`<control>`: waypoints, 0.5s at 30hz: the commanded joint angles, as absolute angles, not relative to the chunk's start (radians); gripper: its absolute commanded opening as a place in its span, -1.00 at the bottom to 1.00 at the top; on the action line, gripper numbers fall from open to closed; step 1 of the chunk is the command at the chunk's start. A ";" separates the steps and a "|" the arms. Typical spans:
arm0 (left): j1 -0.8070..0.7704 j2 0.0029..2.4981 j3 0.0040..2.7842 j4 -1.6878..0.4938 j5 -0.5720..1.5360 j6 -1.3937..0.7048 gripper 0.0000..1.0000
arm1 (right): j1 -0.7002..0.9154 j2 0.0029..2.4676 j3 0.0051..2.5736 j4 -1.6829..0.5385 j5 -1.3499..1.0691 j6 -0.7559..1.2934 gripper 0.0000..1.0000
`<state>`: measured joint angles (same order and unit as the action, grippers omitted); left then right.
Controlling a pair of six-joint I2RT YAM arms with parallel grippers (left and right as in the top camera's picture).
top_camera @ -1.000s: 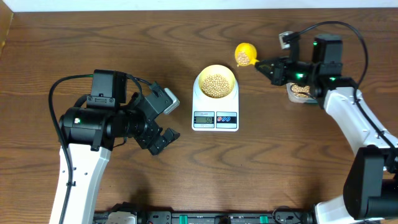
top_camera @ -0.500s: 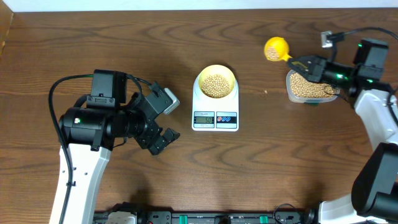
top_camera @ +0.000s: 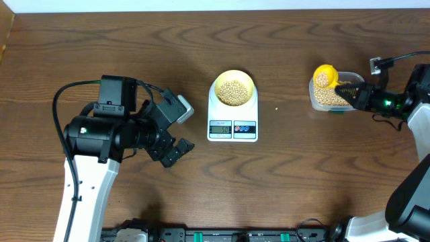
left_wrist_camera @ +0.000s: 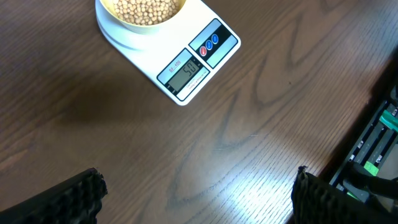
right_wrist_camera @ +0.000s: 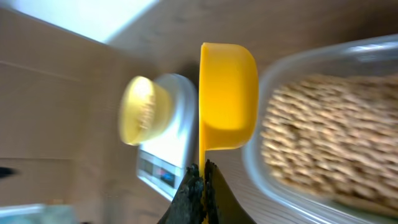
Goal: Scoop item into bowl and weigh 50g on scale
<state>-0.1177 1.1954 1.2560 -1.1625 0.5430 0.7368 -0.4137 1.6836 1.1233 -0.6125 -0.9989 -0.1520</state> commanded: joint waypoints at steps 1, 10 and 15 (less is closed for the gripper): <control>-0.112 1.197 1.258 -1.165 0.537 0.736 0.96 | -0.418 1.626 1.126 -0.617 -0.797 -0.286 -0.98; -0.112 1.197 1.258 -1.165 0.537 0.736 0.96 | -0.364 1.457 1.126 -0.624 -0.328 -0.316 -0.98; -0.112 1.197 1.258 -1.165 0.537 0.736 0.96 | -0.255 1.462 1.124 -0.651 -0.132 -0.316 -0.97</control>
